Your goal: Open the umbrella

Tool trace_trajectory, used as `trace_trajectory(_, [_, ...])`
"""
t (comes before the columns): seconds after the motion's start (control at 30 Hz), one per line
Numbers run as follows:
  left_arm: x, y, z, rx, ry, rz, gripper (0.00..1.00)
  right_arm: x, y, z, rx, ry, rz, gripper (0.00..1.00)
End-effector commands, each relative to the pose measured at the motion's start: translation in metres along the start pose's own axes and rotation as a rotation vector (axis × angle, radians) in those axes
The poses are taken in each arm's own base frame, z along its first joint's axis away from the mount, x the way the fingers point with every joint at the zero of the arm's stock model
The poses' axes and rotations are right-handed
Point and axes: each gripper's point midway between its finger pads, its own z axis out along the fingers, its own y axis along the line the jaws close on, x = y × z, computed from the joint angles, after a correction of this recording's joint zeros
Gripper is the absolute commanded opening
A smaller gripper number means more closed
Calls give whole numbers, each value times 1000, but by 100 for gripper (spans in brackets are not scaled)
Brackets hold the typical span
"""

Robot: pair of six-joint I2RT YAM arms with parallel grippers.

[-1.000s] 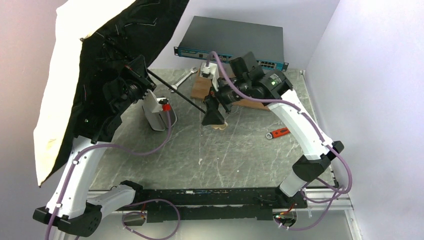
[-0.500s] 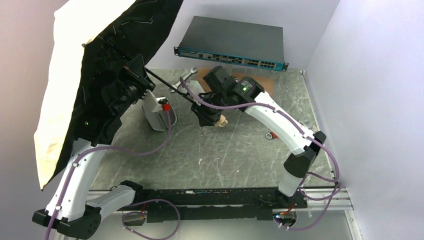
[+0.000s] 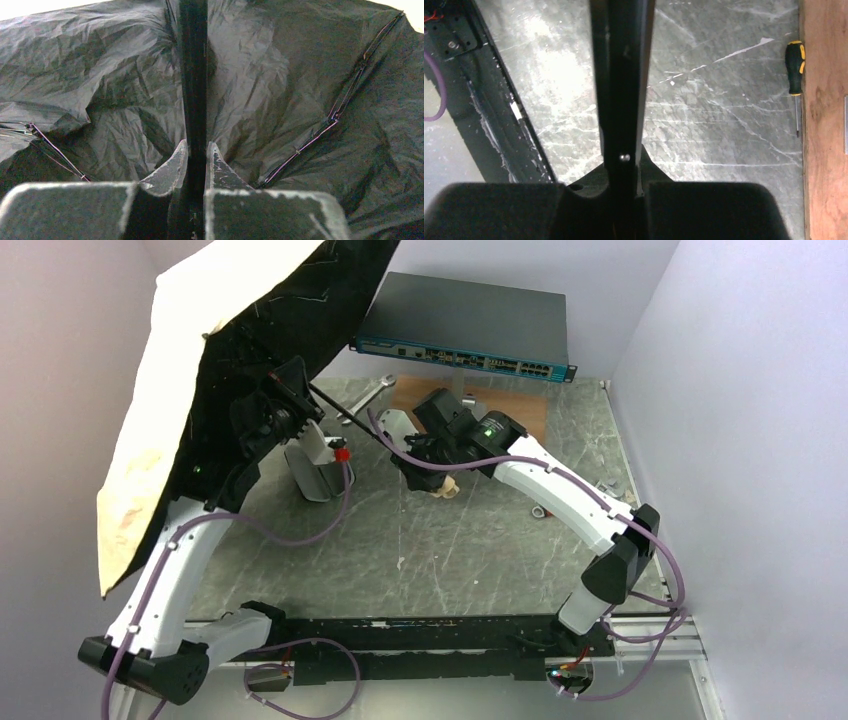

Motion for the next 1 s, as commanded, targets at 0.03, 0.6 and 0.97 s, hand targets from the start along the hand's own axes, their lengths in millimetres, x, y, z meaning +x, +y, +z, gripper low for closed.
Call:
trace_trajectory(0.03, [145, 38, -61, -46, 673, 135, 4, 56, 23, -27, -78, 165, -76, 0])
trace_trajectory(0.6, [109, 43, -70, -178, 484, 279, 0, -41, 25, -49, -77, -196, -92, 48])
trace_trajectory(0.97, [43, 35, -69, -231, 198, 356, 0, -99, 19, -66, -75, -294, -129, 76])
